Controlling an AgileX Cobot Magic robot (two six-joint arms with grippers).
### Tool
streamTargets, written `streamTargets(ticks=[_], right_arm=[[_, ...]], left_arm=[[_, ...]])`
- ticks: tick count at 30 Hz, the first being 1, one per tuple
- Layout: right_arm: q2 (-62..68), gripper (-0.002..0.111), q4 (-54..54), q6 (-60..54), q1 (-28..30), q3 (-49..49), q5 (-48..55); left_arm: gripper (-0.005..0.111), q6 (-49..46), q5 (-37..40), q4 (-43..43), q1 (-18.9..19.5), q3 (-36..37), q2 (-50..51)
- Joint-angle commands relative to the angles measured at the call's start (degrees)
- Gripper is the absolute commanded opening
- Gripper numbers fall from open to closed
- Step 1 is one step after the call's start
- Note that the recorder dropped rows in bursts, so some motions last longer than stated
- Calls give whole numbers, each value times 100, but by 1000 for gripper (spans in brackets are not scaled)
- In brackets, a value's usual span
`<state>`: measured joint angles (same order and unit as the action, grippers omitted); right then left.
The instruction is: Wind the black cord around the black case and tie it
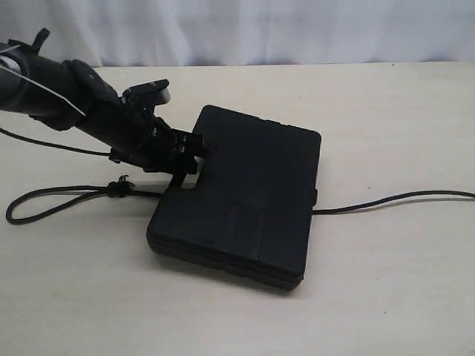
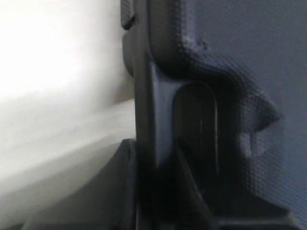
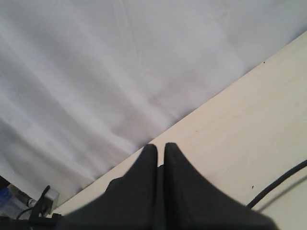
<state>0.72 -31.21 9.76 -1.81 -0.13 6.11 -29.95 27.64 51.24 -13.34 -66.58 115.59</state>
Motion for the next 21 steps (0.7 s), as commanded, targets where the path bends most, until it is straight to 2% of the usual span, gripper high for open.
streamTargets(ticks=[1, 8, 10, 13, 15, 18, 21], right_arm=[[12, 4, 18, -349, 29, -274, 142], [12, 4, -19, -2376, 29, -1663, 1041], [68, 4, -370, -2925, 29, -1994, 1394], [216, 4, -1929, -4380, 29, -2410, 2223], [352, 4, -3199, -6020, 29, -2572, 2936], [553, 4, -4477, -8013, 29, -2569, 3772], [819, 7, -5716, -8610, 29, -2580, 4579]], left_arm=[[0, 192, 301, 261, -6, -180, -574], [0, 192, 233, 618, -6, -180, -1390], [0, 192, 269, 873, -6, -180, -1498], [0, 192, 294, 1098, -6, -180, -1538], [0, 192, 345, 1122, -6, -180, -1538], [0, 192, 369, 1122, -6, -180, -1538], [0, 192, 380, 1122, -6, -180, -1538]])
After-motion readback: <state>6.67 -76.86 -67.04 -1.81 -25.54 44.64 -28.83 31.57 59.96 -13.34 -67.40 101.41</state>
